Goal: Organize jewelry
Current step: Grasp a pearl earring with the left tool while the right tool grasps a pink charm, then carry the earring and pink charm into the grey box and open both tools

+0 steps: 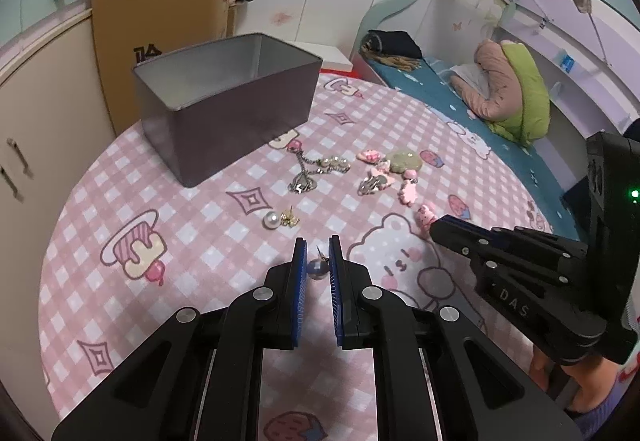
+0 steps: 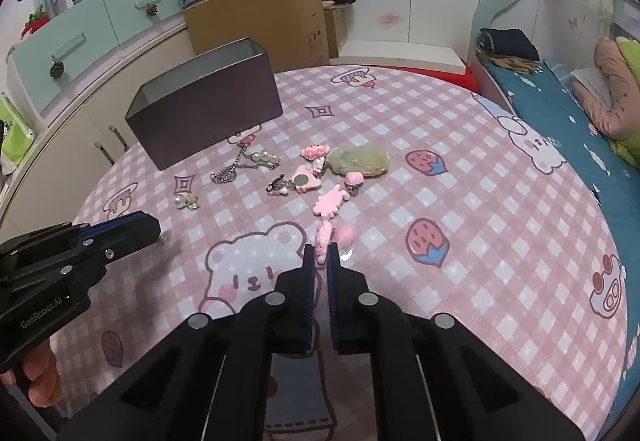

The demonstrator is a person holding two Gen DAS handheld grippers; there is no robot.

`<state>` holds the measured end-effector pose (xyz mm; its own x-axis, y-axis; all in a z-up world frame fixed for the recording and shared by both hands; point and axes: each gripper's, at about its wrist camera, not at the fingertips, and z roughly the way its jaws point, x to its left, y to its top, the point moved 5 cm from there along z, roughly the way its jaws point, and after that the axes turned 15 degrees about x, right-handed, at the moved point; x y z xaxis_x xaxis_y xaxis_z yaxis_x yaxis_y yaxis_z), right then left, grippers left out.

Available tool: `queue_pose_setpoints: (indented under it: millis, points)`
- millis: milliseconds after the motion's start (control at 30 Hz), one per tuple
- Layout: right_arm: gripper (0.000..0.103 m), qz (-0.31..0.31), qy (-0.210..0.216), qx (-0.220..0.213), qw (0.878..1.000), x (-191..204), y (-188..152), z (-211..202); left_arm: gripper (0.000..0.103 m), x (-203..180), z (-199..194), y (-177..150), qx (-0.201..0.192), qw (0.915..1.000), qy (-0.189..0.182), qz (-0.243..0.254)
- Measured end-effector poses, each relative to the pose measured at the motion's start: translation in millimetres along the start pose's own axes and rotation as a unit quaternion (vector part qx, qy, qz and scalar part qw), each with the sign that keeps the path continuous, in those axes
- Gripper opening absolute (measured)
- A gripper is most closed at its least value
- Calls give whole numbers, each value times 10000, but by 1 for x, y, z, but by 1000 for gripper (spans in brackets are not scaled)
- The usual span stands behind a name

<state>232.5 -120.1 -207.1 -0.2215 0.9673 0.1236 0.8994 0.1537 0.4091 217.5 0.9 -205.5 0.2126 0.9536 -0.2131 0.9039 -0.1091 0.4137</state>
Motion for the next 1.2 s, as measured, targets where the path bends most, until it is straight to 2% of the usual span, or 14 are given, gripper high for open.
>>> queue_pose_setpoints:
  millis: [133, 233, 467, 600, 733, 800, 933, 1033, 1067, 1133, 1200]
  points:
    - [6, 47, -79, 71, 9999, -1, 2, 5, 12, -1, -1, 3, -17, 10000, 1, 21]
    - [14, 240, 62, -51, 9997, -8, 4, 1, 12, 0, -1, 2, -1, 10000, 1, 22]
    - [14, 78, 75, 74, 9999, -5, 13, 9, 12, 1, -2, 4, -15, 10000, -3, 28]
    - [14, 53, -81, 61, 9999, -5, 14, 11, 12, 1, -1, 6, -10, 10000, -10, 62]
    - [7, 35, -137, 27, 9999, -6, 14, 12, 12, -1, 0, 7, -1, 10000, -20, 81]
    - [0, 35, -120, 9, 9999, -6, 15, 10, 12, -1, -2, 9, -18, 9999, -33, 97]
    - [0, 2, -186, 46, 9998, -6, 16, 7, 12, -3, -5, 14, -72, 9999, -35, 137]
    - [8, 7, -273, 13, 9996, -9, 15, 7, 12, -3, -6, 14, -80, 9999, -43, 145]
    - [21, 13, -318, 4, 9995, -10, 15, 7, 12, -3, -6, 14, -78, 9999, -48, 139]
    - [32, 43, -140, -7, 9999, -10, 16, 7, 12, -3, -5, 14, -63, 9999, -45, 144]
    - [32, 12, -149, -12, 9999, -9, 17, 6, 12, -3, -5, 13, -46, 9999, -56, 150]
